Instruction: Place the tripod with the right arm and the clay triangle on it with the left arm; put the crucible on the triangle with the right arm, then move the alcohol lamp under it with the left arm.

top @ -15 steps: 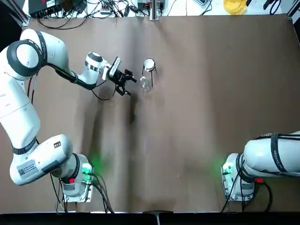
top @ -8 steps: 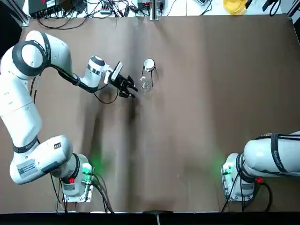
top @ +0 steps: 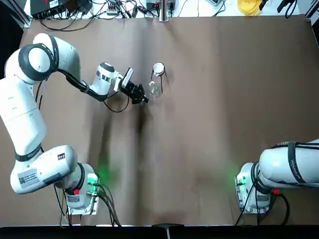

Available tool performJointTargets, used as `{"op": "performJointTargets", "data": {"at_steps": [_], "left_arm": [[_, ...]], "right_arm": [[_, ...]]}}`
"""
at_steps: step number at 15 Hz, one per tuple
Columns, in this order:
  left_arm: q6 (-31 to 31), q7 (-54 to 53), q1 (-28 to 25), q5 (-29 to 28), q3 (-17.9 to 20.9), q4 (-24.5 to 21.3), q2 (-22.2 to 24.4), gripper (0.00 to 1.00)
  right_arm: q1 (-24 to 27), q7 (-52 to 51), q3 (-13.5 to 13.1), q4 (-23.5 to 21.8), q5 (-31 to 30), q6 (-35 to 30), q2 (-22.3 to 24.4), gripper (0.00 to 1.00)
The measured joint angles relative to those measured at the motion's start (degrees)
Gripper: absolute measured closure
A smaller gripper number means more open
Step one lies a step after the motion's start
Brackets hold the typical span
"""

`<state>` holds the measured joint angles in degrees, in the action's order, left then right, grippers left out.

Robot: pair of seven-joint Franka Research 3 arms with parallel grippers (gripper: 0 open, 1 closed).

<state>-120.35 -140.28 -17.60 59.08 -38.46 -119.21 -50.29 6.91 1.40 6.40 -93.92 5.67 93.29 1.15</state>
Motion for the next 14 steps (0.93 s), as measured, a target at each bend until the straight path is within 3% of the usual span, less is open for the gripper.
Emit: {"op": "performJointTargets", "data": {"at_steps": [8, 14], "left_arm": [[-1.25, -1.26, 4.45, 10.72, 2.01, 2.01, 0.00, 0.99], [-2.96, -1.50, 7.67, 13.51, 4.51, 3.70, -0.01, 0.97]], "right_arm": [[0.01, 0.00, -0.10, -0.02, -0.02, 0.00, 0.00, 0.00], [0.02, 0.00, -0.24, -0.02, -0.02, 0.00, 0.00, 0.00]]}}
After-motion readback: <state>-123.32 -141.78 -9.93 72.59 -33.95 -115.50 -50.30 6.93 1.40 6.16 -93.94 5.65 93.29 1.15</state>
